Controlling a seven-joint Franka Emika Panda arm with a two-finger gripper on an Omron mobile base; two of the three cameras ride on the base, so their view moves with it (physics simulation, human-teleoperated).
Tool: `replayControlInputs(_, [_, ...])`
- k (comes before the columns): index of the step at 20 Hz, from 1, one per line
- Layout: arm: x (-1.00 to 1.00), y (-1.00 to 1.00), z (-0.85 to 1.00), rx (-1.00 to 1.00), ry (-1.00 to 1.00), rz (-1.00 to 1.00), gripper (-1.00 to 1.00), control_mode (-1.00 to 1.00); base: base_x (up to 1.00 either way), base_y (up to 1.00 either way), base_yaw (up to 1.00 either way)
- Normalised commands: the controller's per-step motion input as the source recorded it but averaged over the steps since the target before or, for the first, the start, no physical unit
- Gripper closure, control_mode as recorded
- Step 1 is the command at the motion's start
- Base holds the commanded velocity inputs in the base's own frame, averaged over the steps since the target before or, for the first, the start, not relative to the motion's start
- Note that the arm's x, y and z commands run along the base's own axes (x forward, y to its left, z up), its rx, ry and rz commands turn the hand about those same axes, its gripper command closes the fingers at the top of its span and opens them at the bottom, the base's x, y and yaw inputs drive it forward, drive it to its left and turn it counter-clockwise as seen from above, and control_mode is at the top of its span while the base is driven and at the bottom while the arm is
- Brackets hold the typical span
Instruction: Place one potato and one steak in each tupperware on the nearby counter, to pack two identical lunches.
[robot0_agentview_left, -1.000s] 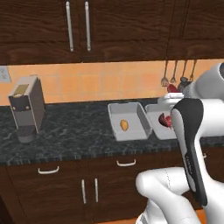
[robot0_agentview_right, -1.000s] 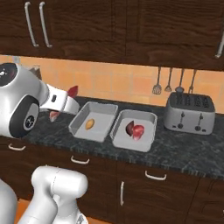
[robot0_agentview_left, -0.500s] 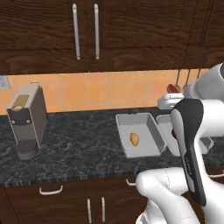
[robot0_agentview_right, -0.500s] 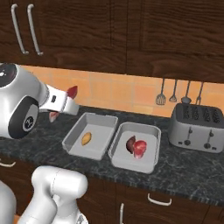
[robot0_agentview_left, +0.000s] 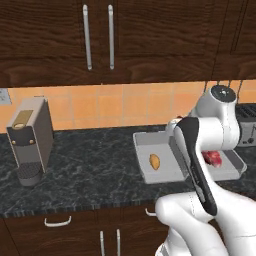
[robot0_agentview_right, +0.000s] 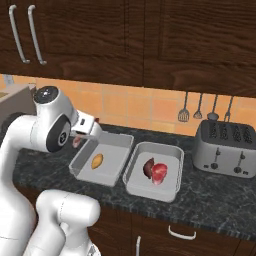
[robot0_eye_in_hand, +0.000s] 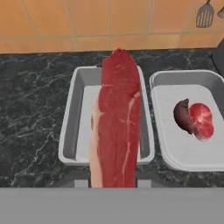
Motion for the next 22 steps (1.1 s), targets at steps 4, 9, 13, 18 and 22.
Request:
replayControlInputs(4, [1.0, 0.0, -1.0, 0.0, 0.17, 0.06, 1.0, -1.0, 0.0, 0.0, 0.0])
replayControlInputs(9, [0.71, -0.17, -1.0, 0.0, 0.17, 0.02, 1.0, -1.0, 0.0, 0.0, 0.0])
replayControlInputs(13, [0.42, -0.17, -0.99, 0.0, 0.09, 0.0, 1.0, -1.0, 0.0, 0.0, 0.0])
replayControlInputs(18, [0.55, -0.05, -0.76, 0.0, 0.02, 0.0, 1.0, -1.0, 0.0, 0.0, 0.0])
replayControlInputs(22, [0.76, -0.02, -0.73, 0.0, 0.08, 0.02, 1.0, -1.0, 0.0, 0.0, 0.0])
